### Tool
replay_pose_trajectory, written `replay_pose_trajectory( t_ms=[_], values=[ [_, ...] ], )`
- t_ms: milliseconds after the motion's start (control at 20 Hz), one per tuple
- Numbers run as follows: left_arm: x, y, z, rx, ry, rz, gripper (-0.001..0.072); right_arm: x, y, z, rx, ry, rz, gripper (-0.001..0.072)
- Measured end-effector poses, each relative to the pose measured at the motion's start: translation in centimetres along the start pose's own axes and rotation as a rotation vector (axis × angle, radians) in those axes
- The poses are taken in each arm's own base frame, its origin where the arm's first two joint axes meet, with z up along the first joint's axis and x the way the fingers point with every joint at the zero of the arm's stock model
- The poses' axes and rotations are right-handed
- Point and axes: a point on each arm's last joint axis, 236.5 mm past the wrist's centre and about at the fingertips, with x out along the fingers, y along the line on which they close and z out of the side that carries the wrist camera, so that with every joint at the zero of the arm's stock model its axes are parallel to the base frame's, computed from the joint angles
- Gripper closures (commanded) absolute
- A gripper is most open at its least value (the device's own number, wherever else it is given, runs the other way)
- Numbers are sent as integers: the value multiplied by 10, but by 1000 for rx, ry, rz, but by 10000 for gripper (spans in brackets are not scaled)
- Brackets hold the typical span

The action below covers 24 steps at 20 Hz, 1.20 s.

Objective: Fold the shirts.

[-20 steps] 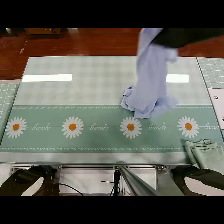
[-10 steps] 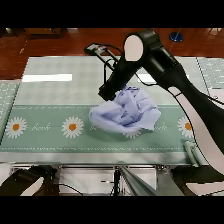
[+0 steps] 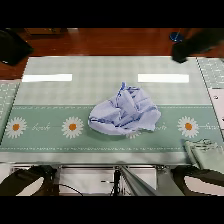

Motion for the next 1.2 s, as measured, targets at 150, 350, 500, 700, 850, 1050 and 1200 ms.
replay_pose_trajectory(
  t_ms=[150,350,500,700,850,1050,1200],
  values=[
    [70,-2,-53,21,227,-45,-5,5,-75,-41,246,53,-3,124],
    [144,-17,-133,-84,409,-220,-9,32,-111,-98,496,130,112,123],
    [179,-35,-174,-206,437,-365,-13,60,-110,-129,586,176,192,124],
    [212,-59,-206,-316,473,-502,-13,95,-96,-163,637,234,254,124],
    [233,-83,-212,-390,484,-621,-13,114,-84,-184,656,276,287,124],
    [253,-114,-225,-447,542,-725,-13,128,-73,-201,667,309,307,130],
    [261,-136,-233,-456,586,-776,-13,132,-71,-205,670,314,308,131]
  ],
)
